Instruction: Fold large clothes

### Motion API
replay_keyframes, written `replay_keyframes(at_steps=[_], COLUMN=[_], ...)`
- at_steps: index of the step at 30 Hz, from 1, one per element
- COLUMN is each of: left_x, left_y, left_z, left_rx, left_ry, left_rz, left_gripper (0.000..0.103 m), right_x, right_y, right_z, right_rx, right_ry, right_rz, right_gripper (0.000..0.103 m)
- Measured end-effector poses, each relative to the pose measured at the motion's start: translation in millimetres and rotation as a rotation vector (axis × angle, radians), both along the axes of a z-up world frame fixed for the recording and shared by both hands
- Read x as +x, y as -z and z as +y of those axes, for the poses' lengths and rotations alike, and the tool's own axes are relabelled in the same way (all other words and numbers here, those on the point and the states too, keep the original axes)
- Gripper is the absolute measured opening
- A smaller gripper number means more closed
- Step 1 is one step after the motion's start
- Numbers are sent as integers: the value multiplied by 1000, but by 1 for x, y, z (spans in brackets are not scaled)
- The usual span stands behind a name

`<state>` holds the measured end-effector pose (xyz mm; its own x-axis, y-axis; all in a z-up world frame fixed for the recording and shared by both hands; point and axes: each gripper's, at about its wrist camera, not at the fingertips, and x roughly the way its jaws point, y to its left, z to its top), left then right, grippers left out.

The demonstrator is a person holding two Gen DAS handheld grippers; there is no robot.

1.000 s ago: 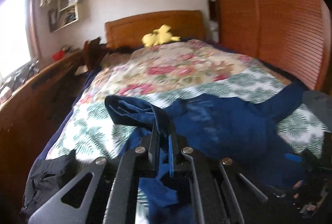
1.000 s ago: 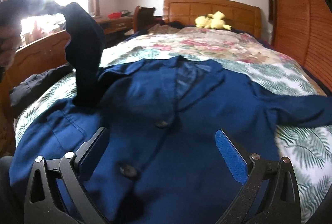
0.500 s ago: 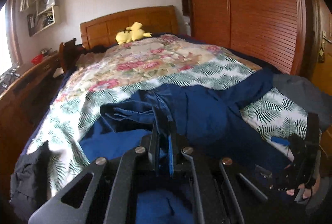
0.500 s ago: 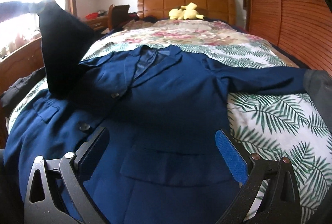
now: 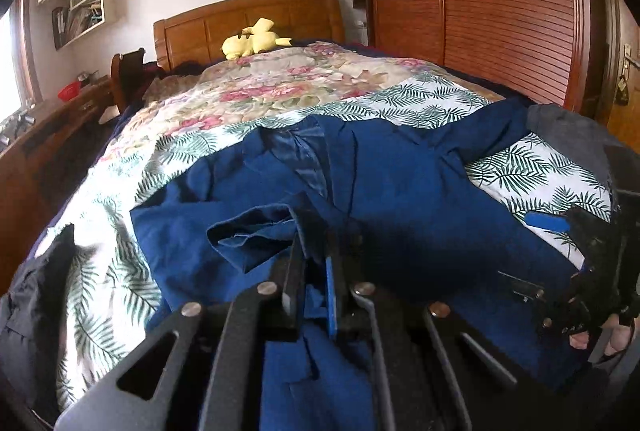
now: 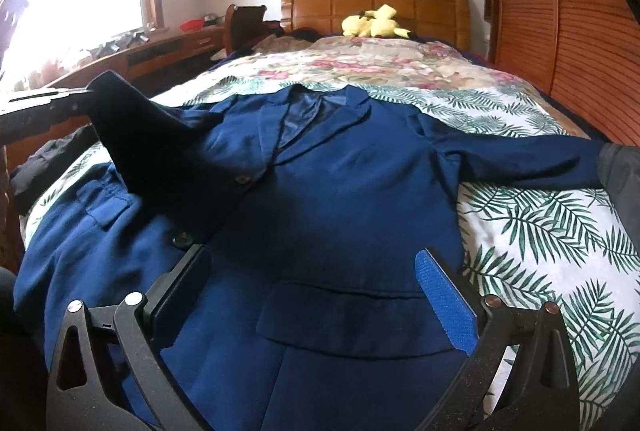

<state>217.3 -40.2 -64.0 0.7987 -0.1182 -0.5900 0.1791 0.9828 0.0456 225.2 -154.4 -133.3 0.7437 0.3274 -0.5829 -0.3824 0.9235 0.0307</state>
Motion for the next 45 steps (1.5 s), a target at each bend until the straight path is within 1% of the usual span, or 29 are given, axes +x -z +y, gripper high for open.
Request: replay_keyframes(at_steps=[5,7,10,16,19,24,28,30,32,33,36,37,38,39,40,41,43,44,45], left_x=[-10,-14,-21,-38,-47,-57,-63,-63,-63,-63,-65,-65,-65,-65,-65,-65,-64,-64,-64], left_y=[12,19,26,23,19,19,19,20,20,20,20,20,20,20,20,20,20,20,20], left_z=[7,8,12,35,51,78,93,98,102,104,106,106,105,105,106,105,103,103,101], left_rx=[-29,-14,3,-44,-60,-87,-77,-83,-93,-97,-103,-99,-98,-96,-96,-97,-102,-103,-103], left_ry=[21,43,32,21,3,-34,-68,-80,-85,-89,-88,-88,-89,-88,-86,-85,-82,-81,-81], left_rz=[3,14,-2,-13,-25,-29,-41,-42,-41,-42,-44,-43,-42,-42,-41,-40,-38,-38,-38], left_gripper=[10,11,11,12,12,12,12,12,12,11,12,11,12,12,12,12,12,12,12], right_x=[1,1,2,4,3,-3,-10,-12,-11,-10,-1,1,5,9,10,12,12,11,10], right_y=[1,0,-2,-5,-6,-8,-10,-8,-2,0,12,15,18,19,20,20,16,14,12], right_z=[9,14,25,49,65,95,122,135,150,154,169,170,169,168,166,163,158,157,155], right_rx=[-10,-17,-28,-34,-33,-33,-34,-51,-85,-101,-183,-193,-198,-201,-198,-189,-181,-181,-183], right_ry=[-6,-12,-23,-54,-91,-190,-287,-315,-343,-349,-339,-330,-322,-310,-303,-300,-292,-287,-285], right_rz=[6,5,4,5,8,2,-8,-10,-7,-8,-10,-8,-4,0,2,2,-15,-25,-41], right_gripper=[103,103,103,103,103,102,97,93,84,82,68,59,47,42,35,24,12,8,8])
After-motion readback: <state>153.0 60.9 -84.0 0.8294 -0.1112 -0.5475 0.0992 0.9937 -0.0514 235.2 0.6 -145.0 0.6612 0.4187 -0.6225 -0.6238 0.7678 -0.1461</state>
